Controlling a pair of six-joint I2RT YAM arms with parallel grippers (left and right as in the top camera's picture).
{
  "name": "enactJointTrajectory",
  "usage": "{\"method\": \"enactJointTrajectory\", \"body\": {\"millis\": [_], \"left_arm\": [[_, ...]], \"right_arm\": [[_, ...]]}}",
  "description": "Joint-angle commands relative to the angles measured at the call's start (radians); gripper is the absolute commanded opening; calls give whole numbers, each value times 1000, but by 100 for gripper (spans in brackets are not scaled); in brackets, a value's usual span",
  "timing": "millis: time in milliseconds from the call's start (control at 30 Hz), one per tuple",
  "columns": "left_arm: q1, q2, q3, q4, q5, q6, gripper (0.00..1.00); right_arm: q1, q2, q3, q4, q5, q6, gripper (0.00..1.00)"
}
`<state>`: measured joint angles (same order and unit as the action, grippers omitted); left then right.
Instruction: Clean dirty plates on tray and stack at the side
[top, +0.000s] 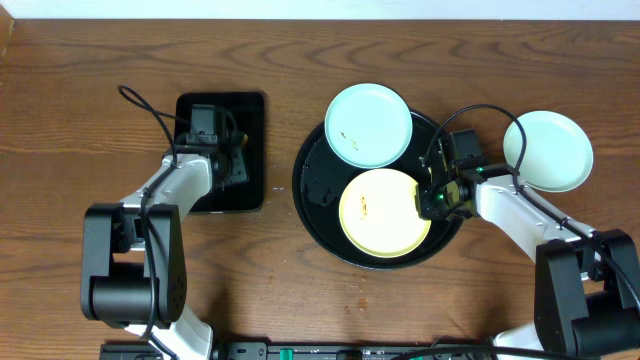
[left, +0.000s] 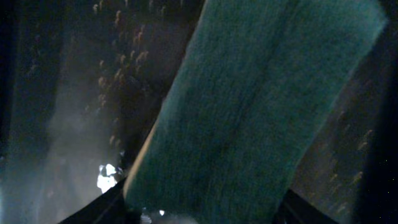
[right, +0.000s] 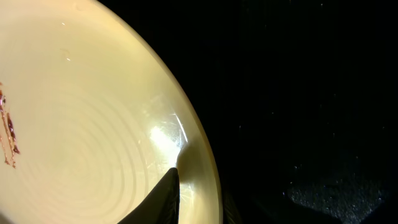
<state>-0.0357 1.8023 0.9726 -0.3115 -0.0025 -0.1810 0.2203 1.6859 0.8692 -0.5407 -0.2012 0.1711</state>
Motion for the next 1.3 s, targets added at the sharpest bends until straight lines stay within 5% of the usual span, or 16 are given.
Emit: {"method": "enactJointTrajectory", "body": {"millis": [0,133,367,867,1033,1267], "left_arm": [[-3,2,-22,-35,21,12,49],[-3,-21,-17,-40,20,13,44],[-3,-98,-10,72,17,68,64],[-2,63,-11,333,-26,189,66],[-5,78,-11,331,-20,165,42],[-9,19,-11,76,70,14,41]], "right_arm": [[11,2,-16,2,13,-8,21],[11,2,-16,2,10,-8,22],[11,2,-16,3,10,-8,22],[11,2,-16,8,10,-8,22],[11,2,-16,8,10,-8,22],[11,2,-16,7,10,-8,22]]}}
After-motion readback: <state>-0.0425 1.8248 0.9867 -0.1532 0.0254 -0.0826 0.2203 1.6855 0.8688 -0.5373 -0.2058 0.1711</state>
